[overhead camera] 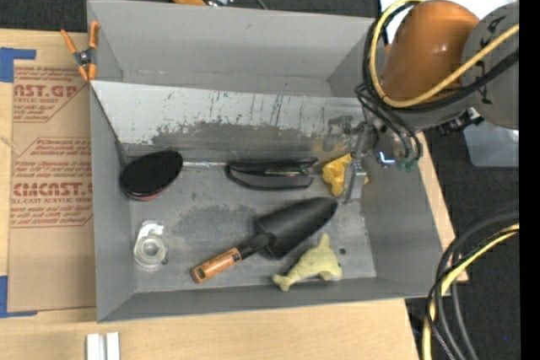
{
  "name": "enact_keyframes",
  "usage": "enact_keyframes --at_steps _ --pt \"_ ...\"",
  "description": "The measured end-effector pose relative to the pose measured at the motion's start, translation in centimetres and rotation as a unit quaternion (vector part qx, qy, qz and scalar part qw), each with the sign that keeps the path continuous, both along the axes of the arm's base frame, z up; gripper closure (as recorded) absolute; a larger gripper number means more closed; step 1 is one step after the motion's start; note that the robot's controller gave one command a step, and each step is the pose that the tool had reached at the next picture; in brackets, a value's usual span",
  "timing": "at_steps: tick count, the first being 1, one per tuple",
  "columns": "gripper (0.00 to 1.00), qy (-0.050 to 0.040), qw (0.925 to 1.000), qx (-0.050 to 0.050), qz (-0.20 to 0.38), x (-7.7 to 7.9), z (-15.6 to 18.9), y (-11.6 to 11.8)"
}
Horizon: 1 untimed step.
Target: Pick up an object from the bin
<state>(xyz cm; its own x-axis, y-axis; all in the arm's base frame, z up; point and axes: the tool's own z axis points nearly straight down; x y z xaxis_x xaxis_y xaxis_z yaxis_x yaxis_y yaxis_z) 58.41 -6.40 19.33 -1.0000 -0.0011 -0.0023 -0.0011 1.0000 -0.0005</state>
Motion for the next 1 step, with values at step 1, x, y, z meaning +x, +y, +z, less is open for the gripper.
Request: enact_keyframes --at_steps 1 --pt "0.0 -0.0004 1.0 0.0 0.0 -0.01 -0.03 0.0"
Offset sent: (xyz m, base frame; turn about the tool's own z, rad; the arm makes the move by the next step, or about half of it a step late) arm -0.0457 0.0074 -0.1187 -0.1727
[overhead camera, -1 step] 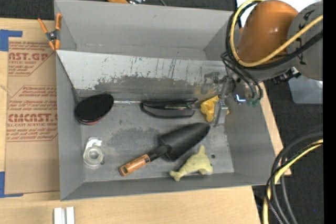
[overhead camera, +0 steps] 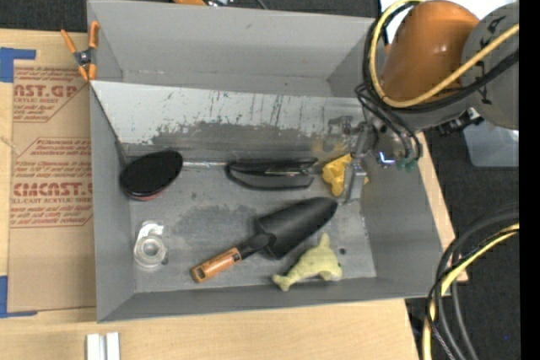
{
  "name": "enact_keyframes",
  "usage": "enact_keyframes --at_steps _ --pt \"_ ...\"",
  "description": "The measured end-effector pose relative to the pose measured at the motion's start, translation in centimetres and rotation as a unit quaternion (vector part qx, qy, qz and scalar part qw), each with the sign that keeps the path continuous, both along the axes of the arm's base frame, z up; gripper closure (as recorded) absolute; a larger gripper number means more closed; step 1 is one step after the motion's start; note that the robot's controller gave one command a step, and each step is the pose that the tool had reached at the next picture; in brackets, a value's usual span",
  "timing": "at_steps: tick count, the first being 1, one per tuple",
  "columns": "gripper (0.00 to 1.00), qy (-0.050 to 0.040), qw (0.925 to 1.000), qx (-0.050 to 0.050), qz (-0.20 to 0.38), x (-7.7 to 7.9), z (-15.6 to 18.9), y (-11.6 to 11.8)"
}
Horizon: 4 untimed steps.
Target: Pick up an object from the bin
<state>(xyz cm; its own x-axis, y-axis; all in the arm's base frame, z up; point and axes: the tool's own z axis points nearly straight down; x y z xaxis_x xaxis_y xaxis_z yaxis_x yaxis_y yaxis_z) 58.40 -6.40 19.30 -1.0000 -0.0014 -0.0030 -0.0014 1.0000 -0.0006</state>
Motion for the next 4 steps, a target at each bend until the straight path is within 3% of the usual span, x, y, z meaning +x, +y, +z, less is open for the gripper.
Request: enact_keyframes --at_steps 1,2,3,4 --pt "0.0 -0.0017 0.9976 0.0 0.069 -3.5 -9.3 0.7" --pt "0.0 -0.0034 0.9997 0.0 0.024 -5.4 -7.8 1.2" --pt "1.0 -0.0001 0.9555 0.0 0.295 -6.6 -12.4 4.9" --pt "1.0 -0.0003 0.9558 0.0 0.294 -6.6 -12.3 4.9"
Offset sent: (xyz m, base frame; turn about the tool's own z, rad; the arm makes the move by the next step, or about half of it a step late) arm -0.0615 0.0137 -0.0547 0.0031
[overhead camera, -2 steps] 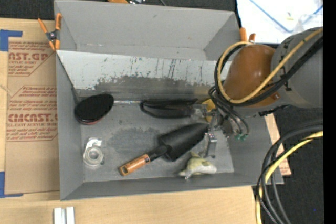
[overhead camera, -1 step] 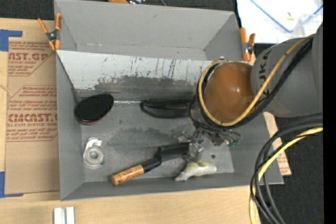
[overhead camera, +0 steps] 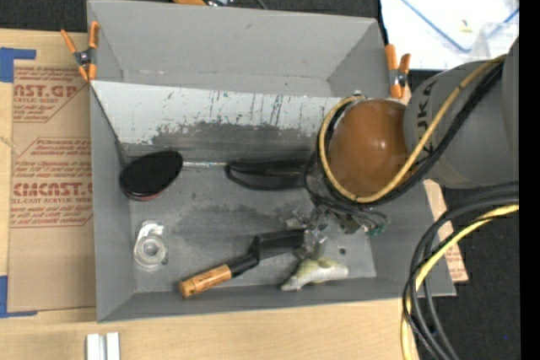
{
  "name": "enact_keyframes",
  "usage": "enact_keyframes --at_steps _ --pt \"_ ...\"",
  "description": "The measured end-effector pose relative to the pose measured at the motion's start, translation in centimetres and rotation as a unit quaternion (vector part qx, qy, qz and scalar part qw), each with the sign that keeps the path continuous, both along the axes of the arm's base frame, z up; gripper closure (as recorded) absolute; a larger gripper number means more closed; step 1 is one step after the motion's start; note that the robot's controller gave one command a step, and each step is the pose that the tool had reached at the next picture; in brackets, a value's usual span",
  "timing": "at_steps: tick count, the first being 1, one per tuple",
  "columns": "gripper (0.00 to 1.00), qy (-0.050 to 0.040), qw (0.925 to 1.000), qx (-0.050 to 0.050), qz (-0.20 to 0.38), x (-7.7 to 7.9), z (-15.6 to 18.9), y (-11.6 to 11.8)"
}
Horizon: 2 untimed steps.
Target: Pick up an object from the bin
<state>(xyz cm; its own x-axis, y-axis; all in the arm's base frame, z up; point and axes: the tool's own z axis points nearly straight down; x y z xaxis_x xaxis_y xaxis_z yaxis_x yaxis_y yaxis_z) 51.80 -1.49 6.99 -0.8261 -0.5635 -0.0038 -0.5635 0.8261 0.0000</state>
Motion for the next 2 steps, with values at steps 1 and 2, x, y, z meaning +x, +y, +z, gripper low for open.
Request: enact_keyframes --at_steps 1,2 --pt "1.0 0.0 1.0 0.0 0.0 0.0 0.0 0.0" --pt "1.0 0.0 1.0 0.0 0.0 0.0 0.0 0.0"
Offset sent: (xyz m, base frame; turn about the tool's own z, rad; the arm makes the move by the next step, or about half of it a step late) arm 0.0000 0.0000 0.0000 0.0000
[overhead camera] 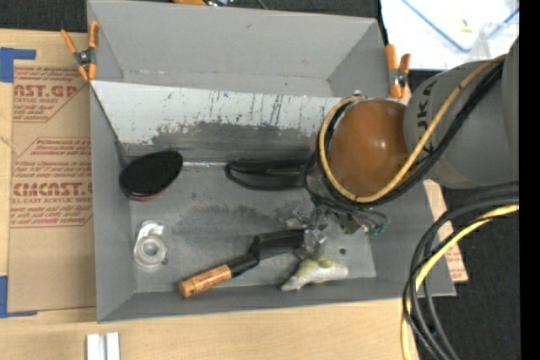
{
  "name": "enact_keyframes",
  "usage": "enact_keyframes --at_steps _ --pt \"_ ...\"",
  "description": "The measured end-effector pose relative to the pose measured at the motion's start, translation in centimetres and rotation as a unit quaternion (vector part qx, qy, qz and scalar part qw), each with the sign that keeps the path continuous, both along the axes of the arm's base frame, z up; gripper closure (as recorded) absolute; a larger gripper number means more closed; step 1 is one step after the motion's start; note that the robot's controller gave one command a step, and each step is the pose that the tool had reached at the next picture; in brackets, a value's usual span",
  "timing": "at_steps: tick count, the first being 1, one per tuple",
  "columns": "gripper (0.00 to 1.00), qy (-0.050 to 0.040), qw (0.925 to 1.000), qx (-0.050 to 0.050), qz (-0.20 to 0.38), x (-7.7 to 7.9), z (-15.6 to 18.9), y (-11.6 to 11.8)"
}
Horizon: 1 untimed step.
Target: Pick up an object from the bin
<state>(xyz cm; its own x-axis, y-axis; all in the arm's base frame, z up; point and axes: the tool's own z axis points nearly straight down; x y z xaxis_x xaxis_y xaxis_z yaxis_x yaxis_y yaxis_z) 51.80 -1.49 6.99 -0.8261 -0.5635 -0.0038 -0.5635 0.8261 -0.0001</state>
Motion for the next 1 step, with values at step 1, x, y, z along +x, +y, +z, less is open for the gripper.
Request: enact_keyframes --at_steps 1 --pt "1.0 0.0 1.0 0.0 0.0 0.0 0.0 0.0"
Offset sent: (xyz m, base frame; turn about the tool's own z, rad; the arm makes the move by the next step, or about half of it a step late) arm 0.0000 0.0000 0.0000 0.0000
